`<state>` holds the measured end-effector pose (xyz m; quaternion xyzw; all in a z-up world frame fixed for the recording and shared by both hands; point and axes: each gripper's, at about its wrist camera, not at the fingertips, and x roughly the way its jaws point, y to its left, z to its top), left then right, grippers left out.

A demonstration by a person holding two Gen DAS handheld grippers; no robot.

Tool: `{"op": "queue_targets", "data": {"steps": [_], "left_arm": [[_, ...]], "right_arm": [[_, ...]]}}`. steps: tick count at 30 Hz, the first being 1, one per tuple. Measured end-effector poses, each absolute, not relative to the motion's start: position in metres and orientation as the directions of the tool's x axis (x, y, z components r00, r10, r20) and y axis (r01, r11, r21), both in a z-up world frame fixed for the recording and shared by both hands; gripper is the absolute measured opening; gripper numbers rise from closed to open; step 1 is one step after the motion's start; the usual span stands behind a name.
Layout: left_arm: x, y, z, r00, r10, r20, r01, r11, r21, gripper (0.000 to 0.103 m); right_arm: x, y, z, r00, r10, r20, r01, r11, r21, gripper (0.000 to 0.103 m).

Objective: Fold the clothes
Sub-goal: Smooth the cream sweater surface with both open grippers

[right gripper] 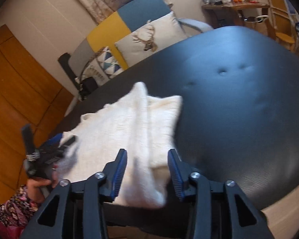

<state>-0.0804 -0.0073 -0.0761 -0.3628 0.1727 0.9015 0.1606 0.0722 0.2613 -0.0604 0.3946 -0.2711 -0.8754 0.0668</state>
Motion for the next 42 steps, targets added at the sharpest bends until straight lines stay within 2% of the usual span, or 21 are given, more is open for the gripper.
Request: {"op": "queue_targets", "data": {"steps": [1,4,9,12,14,16,18,19,20,23,26,32,36,42], "left_arm": [[-0.081,-0.004,-0.081,-0.679,0.159,-0.717,-0.421,-0.884,0.202,0.103],[-0.082,-0.006,-0.088,-0.682,0.175,-0.711,-0.414,-0.893,0.178,0.103],[-0.086,-0.018,-0.094,-0.644,0.218,-0.733,-0.411,-0.907,0.091,0.103],[-0.087,-0.023,-0.097,-0.623,0.249,-0.741,-0.412,-0.91,0.041,0.103],[-0.088,-0.028,-0.098,-0.611,0.27,-0.744,-0.412,-0.911,0.007,0.103],[-0.088,-0.029,-0.095,-0.61,0.268,-0.746,-0.404,-0.915,0.002,0.103],[-0.083,-0.033,-0.085,-0.637,0.24,-0.733,-0.385,-0.922,0.033,0.103],[-0.081,-0.036,-0.079,-0.667,0.216,-0.714,-0.364,-0.93,0.059,0.103],[-0.078,-0.041,-0.072,-0.701,0.193,-0.687,-0.339,-0.937,0.083,0.103],[-0.076,-0.06,-0.054,-0.775,0.14,-0.617,-0.271,-0.954,0.124,0.103],[-0.09,-0.085,-0.054,-0.774,0.04,-0.632,-0.177,-0.972,0.154,0.103],[-0.116,-0.138,-0.087,-0.699,-0.134,-0.703,-0.007,-0.981,0.195,0.103],[-0.121,-0.159,-0.102,-0.652,-0.076,-0.755,0.014,-0.996,0.089,0.103],[-0.121,-0.166,-0.107,-0.638,-0.028,-0.769,0.015,-1.0,0.024,0.103]], "right_arm": [[0.066,0.252,-0.06,-0.675,-0.346,-0.652,-0.071,-0.849,0.524,0.032],[0.045,0.216,-0.063,-0.639,-0.382,-0.668,0.019,-0.876,0.483,0.025],[0.008,0.164,-0.08,-0.582,-0.296,-0.757,0.104,-0.951,0.292,0.02],[0.0,0.166,-0.091,-0.591,-0.235,-0.772,0.075,-0.968,0.237,0.016],[0.003,0.18,-0.095,-0.616,-0.156,-0.772,-0.002,-0.98,0.2,0.01],[0.007,0.193,-0.1,-0.633,-0.158,-0.758,-0.032,-0.973,0.23,0.004],[0.005,0.195,-0.097,-0.618,-0.184,-0.765,-0.037,-0.964,0.262,0.004],[0.003,0.191,-0.091,-0.618,-0.18,-0.765,-0.021,-0.969,0.246,0.008],[0.001,0.186,-0.082,-0.64,-0.173,-0.748,-0.001,-0.974,0.226,0.009],[-0.016,0.175,-0.06,-0.695,-0.19,-0.693,0.05,-0.975,0.217,0.019],[-0.05,0.165,-0.063,-0.659,-0.184,-0.729,0.053,-0.978,0.2,0.02],[-0.096,0.15,-0.085,-0.624,-0.159,-0.765,0.047,-0.985,0.167,0.02],[-0.107,0.144,-0.099,-0.614,-0.125,-0.78,0.033,-0.991,0.132,0.02],[-0.117,0.152,-0.108,-0.604,-0.05,-0.796,0.0,-0.998,0.063,0.02]]}}
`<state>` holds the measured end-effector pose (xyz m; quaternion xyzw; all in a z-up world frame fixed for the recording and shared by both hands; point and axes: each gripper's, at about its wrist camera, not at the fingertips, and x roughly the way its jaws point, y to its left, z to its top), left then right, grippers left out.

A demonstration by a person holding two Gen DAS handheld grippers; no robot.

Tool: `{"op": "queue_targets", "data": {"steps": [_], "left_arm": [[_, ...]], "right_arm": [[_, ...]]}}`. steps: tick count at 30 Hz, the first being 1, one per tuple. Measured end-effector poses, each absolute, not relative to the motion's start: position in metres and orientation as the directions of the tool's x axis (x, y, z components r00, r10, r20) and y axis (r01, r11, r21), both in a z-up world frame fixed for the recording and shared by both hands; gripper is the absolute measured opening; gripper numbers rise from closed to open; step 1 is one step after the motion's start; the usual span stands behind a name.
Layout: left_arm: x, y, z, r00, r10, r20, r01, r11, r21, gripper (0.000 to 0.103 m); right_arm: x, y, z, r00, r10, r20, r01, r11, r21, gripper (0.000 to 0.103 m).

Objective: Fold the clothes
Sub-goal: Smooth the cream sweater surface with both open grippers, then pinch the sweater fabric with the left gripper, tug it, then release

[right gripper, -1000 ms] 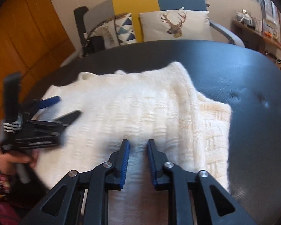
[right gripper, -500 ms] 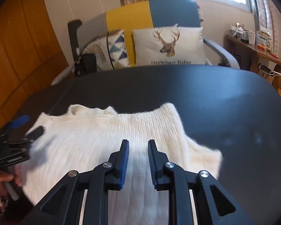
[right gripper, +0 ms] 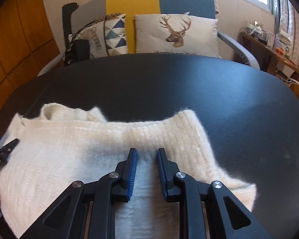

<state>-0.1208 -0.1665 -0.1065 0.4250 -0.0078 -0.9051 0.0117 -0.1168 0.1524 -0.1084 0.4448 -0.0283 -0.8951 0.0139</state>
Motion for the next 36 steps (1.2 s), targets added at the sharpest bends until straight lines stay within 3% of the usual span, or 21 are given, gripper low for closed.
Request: {"op": "queue_targets", "data": {"steps": [3,11,14,20,25,27,28,29,30,31,32,36], "left_arm": [[-0.117,-0.169,-0.107,-0.638,-0.009,-0.77,0.018,-1.0,-0.003,0.103],[-0.121,-0.17,-0.098,-0.613,-0.008,-0.79,0.046,-0.999,-0.026,0.103],[-0.119,-0.166,-0.08,-0.653,-0.024,-0.757,0.077,-0.996,-0.035,0.103],[-0.145,-0.147,-0.081,-0.626,-0.243,-0.741,0.029,-0.957,0.289,0.103],[-0.157,-0.159,-0.091,-0.596,-0.122,-0.794,-0.048,-0.981,0.187,0.103],[-0.161,-0.17,-0.093,-0.581,-0.046,-0.812,-0.041,-0.996,0.085,0.087],[-0.162,-0.174,-0.094,-0.574,-0.005,-0.819,-0.037,-0.999,0.032,0.068],[-0.162,-0.177,-0.095,-0.567,0.031,-0.823,-0.032,-0.999,-0.015,0.06],[-0.161,-0.176,-0.094,-0.573,0.039,-0.819,-0.034,-0.999,-0.023,0.054],[-0.16,-0.175,-0.093,-0.583,0.039,-0.812,-0.038,-0.999,-0.02,0.039],[-0.159,-0.172,-0.091,-0.589,0.033,-0.807,-0.047,-0.999,-0.006,0.031],[-0.157,-0.172,-0.081,-0.615,0.014,-0.788,-0.038,-0.999,0.012,0.015]], "right_arm": [[-0.121,0.159,-0.11,-0.604,0.025,-0.796,-0.031,-0.999,-0.008,0.019],[-0.128,0.173,-0.117,-0.612,0.037,-0.79,-0.067,-0.998,0.005,0.02],[-0.124,0.172,-0.116,-0.619,0.023,-0.785,-0.064,-0.998,0.022,0.021],[-0.126,0.173,-0.116,-0.625,0.013,-0.781,-0.063,-0.997,0.033,0.022],[-0.124,0.172,-0.116,-0.628,0.016,-0.778,-0.063,-0.998,0.03,0.022],[-0.123,0.17,-0.116,-0.628,0.022,-0.778,-0.063,-0.998,0.023,0.022],[-0.123,0.17,-0.116,-0.629,0.025,-0.777,-0.064,-0.998,0.019,0.022],[-0.123,0.169,-0.116,-0.629,0.027,-0.777,-0.063,-0.998,0.017,0.022],[-0.123,0.168,-0.116,-0.629,0.028,-0.777,-0.063,-0.998,0.015,0.022],[-0.123,0.168,-0.116,-0.629,0.028,-0.777,-0.064,-0.998,0.015,0.022],[-0.123,0.168,-0.116,-0.629,0.028,-0.777,-0.063,-0.998,0.015,0.022],[-0.122,0.168,-0.116,-0.63,0.024,-0.777,-0.064,-0.998,0.02,0.022]]}}
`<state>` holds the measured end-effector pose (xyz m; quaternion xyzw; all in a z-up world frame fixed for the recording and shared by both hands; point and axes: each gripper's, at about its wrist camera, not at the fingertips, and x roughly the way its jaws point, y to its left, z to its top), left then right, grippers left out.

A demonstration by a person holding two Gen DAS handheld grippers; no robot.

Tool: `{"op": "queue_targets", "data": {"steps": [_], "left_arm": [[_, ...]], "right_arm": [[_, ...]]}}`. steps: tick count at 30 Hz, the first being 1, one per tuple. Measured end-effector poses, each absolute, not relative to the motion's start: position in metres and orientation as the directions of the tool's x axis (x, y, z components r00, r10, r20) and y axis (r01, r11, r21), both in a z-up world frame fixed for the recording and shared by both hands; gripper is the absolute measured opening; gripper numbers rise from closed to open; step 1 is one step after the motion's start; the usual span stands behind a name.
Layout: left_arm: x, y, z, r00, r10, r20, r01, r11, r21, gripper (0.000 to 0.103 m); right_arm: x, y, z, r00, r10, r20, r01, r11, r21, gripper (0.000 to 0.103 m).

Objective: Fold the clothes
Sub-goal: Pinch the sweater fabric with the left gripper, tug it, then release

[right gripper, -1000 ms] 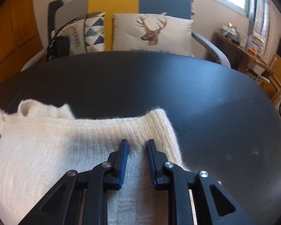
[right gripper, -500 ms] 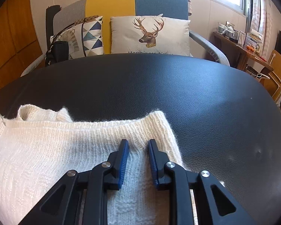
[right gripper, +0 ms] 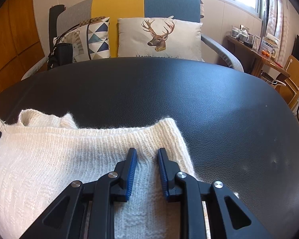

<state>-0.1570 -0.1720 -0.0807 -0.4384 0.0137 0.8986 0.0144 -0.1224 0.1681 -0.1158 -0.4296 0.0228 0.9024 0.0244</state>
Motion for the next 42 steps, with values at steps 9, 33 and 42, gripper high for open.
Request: {"op": "queue_targets", "data": {"steps": [9,33,42], "left_arm": [[-0.159,-0.215,-0.095,-0.604,0.034,-0.797,0.082,-0.991,-0.104,0.014],[-0.157,-0.103,-0.075,-0.544,0.022,-0.839,-0.12,-0.991,0.052,0.049],[-0.153,-0.106,-0.056,-0.636,0.079,-0.768,-0.132,-0.991,0.008,0.006]], "right_arm": [[-0.122,0.17,-0.116,-0.63,0.021,-0.776,-0.064,-0.998,0.025,0.022],[-0.122,0.171,-0.113,-0.632,0.005,-0.775,-0.06,-0.997,0.042,0.022],[-0.122,0.171,-0.112,-0.634,-0.003,-0.773,-0.056,-0.997,0.051,0.022]]}}
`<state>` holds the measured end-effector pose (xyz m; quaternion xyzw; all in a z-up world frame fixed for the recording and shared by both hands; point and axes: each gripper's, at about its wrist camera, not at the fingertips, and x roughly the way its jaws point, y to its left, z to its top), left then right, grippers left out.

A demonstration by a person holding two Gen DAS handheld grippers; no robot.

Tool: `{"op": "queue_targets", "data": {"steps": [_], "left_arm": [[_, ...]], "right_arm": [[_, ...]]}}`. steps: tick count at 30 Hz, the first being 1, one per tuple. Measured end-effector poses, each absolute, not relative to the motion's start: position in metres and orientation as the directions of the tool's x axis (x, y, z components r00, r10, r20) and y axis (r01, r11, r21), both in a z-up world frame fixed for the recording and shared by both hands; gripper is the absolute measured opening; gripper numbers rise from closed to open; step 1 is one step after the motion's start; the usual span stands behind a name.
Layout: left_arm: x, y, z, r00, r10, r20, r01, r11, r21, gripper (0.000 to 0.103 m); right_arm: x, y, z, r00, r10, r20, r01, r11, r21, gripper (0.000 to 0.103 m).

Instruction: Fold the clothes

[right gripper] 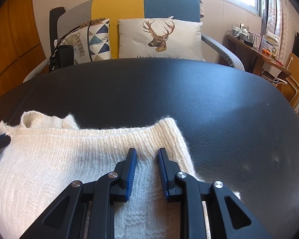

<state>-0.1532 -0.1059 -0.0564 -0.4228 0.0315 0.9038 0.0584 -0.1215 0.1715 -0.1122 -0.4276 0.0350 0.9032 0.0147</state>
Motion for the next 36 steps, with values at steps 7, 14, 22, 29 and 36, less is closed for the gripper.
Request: {"op": "queue_targets", "data": {"steps": [7,14,22,29,36], "left_arm": [[-0.149,-0.103,-0.046,-0.666,0.093,-0.74,-0.15,-0.989,0.011,0.006],[-0.16,-0.1,-0.077,-0.617,0.076,-0.783,-0.171,-0.985,0.038,0.014],[-0.145,-0.132,-0.062,-0.675,0.11,-0.729,-0.097,-0.993,-0.061,0.047],[-0.145,-0.161,-0.083,-0.644,0.109,-0.757,-0.005,-0.99,-0.138,0.076],[-0.144,-0.151,-0.087,-0.639,0.106,-0.762,-0.039,-0.994,-0.106,0.086]], "right_arm": [[-0.121,0.173,-0.111,-0.634,-0.007,-0.773,-0.053,-0.997,0.053,0.022],[-0.121,0.174,-0.11,-0.635,-0.017,-0.773,-0.052,-0.997,0.064,0.022],[-0.121,0.176,-0.109,-0.633,-0.037,-0.773,-0.052,-0.995,0.09,0.022],[-0.122,0.18,-0.105,-0.633,-0.057,-0.772,-0.026,-0.995,0.095,0.023],[-0.101,0.112,-0.065,-0.647,-0.251,-0.72,0.184,-0.968,0.173,0.027]]}}
